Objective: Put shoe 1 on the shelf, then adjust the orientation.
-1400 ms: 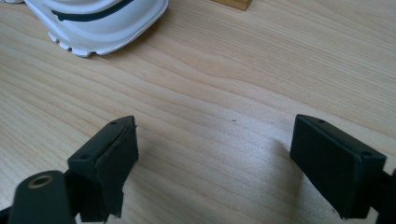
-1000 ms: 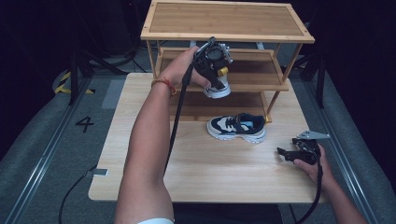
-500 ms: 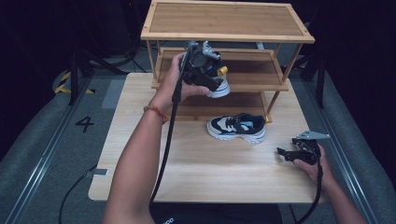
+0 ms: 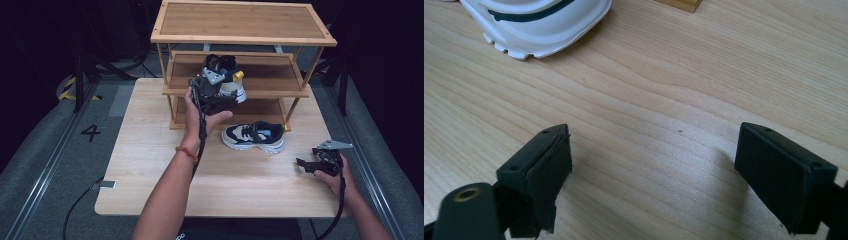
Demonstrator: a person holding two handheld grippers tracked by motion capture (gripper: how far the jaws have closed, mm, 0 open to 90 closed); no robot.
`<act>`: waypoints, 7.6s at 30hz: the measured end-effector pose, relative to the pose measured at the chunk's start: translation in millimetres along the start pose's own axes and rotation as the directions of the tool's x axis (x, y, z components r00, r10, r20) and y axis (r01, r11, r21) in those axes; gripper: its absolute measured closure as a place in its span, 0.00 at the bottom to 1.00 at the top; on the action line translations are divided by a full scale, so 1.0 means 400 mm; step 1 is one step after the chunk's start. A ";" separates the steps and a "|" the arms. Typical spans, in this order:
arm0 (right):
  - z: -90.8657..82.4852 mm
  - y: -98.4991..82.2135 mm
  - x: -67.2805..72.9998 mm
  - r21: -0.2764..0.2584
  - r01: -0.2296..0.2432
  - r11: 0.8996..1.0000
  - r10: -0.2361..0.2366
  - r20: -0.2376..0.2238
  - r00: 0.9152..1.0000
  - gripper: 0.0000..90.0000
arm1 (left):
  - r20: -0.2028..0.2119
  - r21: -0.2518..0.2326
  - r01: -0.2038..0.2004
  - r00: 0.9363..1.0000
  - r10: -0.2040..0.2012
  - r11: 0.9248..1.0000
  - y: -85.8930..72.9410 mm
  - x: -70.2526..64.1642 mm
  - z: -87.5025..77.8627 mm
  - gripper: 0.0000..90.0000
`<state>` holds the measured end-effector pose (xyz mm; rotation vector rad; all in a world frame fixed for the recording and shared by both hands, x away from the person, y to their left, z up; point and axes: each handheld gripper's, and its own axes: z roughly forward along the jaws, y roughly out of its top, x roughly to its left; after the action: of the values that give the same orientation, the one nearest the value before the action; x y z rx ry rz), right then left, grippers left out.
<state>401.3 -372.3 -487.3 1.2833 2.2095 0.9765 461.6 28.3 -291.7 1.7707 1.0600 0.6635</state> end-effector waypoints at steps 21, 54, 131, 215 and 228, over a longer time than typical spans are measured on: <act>-0.002 -0.001 0.002 0.001 0.003 1.000 -0.003 -0.001 1.000 0.18 | 0.184 0.020 -0.063 0.981 0.058 0.998 0.056 0.126 0.085 0.17; -0.024 0.015 -0.013 0.040 0.053 0.998 -0.050 -0.089 0.995 0.26 | 0.237 0.169 -0.416 0.897 0.373 0.893 -0.245 0.113 -0.177 0.24; -0.004 0.206 0.382 -0.139 0.515 0.846 -0.516 -0.457 0.725 0.49 | 0.304 0.343 -0.239 0.943 0.133 0.908 -0.649 0.254 -0.279 0.18; -0.008 0.308 0.474 0.194 0.672 0.715 -0.418 -0.652 0.633 0.80 | 0.313 0.345 -0.245 0.940 0.135 0.906 -0.647 0.257 -0.275 0.17; -0.179 0.366 0.416 0.115 0.712 0.693 -0.541 -0.569 0.619 0.79 | 0.316 0.341 -0.257 0.937 0.147 0.904 -0.644 0.259 -0.271 0.17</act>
<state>358.7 -205.5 -330.7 0.2184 3.0092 0.6883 329.5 215.6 -482.5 2.2588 0.8476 0.3213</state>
